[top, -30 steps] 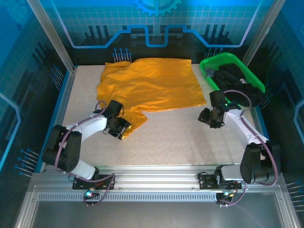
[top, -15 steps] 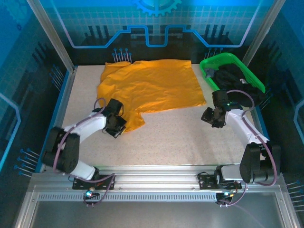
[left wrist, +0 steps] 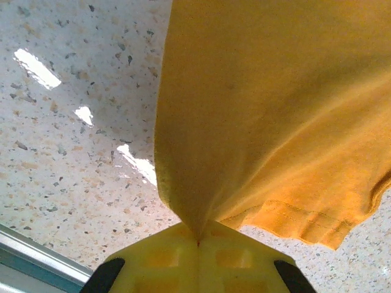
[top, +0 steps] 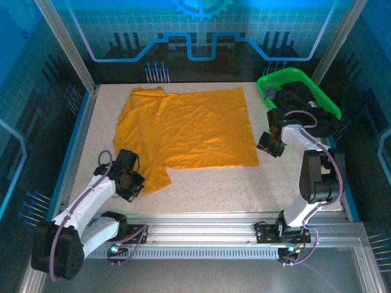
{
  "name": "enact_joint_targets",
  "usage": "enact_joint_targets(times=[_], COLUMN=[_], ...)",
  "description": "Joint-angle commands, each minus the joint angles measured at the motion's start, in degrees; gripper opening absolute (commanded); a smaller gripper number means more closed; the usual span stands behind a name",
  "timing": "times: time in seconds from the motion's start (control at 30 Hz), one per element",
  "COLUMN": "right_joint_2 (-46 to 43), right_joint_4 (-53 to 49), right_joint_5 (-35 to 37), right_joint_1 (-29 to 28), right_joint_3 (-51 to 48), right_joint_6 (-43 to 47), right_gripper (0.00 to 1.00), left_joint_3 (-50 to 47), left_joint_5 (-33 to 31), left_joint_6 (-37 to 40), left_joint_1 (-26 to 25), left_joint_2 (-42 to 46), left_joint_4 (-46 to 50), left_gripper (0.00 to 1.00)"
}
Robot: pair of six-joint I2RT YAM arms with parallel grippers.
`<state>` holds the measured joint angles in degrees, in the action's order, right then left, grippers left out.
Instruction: Fold and stack the t-shirts
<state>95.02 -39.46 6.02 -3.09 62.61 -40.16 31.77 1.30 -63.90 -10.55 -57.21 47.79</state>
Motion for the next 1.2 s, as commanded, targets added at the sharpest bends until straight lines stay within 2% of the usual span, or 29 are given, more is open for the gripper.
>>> enact_joint_targets(times=[0.0,0.23,0.6,0.77,0.87,1.0,1.17], right_joint_2=[-1.89,-7.31,-1.71,-0.51,0.22,-0.38,-6.44], right_joint_4=[-1.66,2.94,4.33,3.12,2.64,1.17,-3.93], right_joint_5=[-0.07,-5.65,-6.82,-6.00,-4.70,-0.92,4.21], right_joint_1=[-1.03,-2.36,-4.66,-5.80,-5.65,-4.79,-3.98], right_joint_3=[-2.53,-11.10,-9.52,-8.99,-8.91,-8.72,-10.54], right_joint_6=[-3.33,-5.98,-8.20,-9.69,-10.20,-9.73,-9.32], right_gripper=[0.42,0.41,0.30,0.29,0.19,0.01,0.00], left_joint_3=[0.82,2.13,3.29,2.95,2.86,3.12,3.30], left_joint_5=[0.82,0.96,1.16,1.19,1.31,1.51,3.77], left_joint_6=[1.79,3.43,3.88,3.78,3.69,3.98,4.07], left_joint_1=[0.53,0.53,0.53,0.53,0.53,0.53,0.39], left_joint_2=[-0.87,-2.82,-4.18,-3.15,-2.65,-1.86,-1.24], left_joint_4=[1.60,1.28,0.89,1.20,1.55,2.61,4.52], left_gripper=[0.00,0.00,0.00,0.00,0.00,0.00,0.00])
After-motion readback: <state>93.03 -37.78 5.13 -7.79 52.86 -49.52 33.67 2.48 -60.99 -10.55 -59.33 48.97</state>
